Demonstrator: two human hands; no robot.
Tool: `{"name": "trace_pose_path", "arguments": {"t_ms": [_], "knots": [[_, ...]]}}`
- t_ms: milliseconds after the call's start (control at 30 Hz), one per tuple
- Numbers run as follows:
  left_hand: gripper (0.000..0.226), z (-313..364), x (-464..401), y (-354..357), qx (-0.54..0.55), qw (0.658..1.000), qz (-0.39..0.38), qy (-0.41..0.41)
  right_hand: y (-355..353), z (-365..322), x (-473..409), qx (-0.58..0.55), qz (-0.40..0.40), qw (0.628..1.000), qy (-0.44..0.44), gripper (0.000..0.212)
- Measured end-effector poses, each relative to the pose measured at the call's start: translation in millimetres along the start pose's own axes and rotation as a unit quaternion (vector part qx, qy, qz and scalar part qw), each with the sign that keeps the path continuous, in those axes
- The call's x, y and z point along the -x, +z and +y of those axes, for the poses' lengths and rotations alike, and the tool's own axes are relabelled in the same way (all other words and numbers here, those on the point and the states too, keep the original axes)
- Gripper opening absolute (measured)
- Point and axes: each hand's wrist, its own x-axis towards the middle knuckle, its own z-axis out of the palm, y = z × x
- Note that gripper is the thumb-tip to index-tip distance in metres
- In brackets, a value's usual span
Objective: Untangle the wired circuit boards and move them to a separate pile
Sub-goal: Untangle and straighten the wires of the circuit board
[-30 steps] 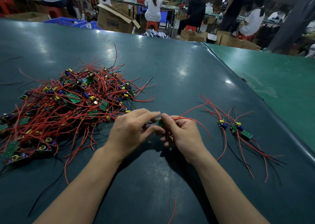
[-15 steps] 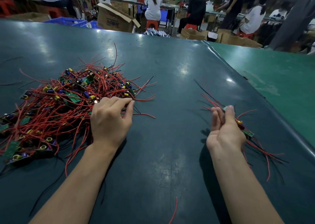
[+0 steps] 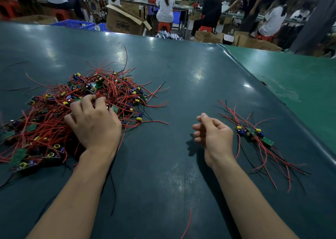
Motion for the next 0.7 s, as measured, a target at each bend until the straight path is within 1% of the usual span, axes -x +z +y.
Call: {"name": "trace_pose_path", "arguments": {"t_ms": [100, 233, 333, 400, 567, 633, 700], "knots": [[0.034, -1.0, -6.8, -1.0, 0.004, 1.000, 0.006, -0.005, 0.4, 2.0, 2.3, 0.046, -0.026, 0.998, -0.022, 0.023], [0.037, -2.1, -7.0, 1.0, 0.015, 1.000, -0.002, 0.001, 0.9, 2.1, 3.1, 0.070, -0.047, 0.996, -0.020, 0.023], [0.037, -4.2, -4.1, 0.0, 0.046, 0.999, 0.019, -0.002, 1.4, 2.0, 2.3, 0.081, -0.051, 0.995, -0.022, 0.023], [0.031, -5.2, -2.3, -0.7, 0.042, 0.999, 0.028, -0.006, 1.6, 1.9, 2.3, 0.087, -0.056, 0.994, -0.025, 0.023], [0.023, -4.3, 0.3, 2.7, 0.031, 0.999, 0.007, -0.008, 1.8, 2.7, 2.2, 0.093, -0.065, 0.993, -0.028, 0.023], [0.018, -4.6, 0.4, 2.9, 0.033, 0.999, 0.015, -0.005, 2.2, 3.4, 2.6, 0.101, -0.072, 0.992, -0.030, 0.023], [0.019, -6.1, -0.5, 3.2, 0.032, 0.999, 0.035, -0.008, 2.9, 4.3, 3.6, 0.115, -0.081, 0.989, -0.035, 0.023]]}}
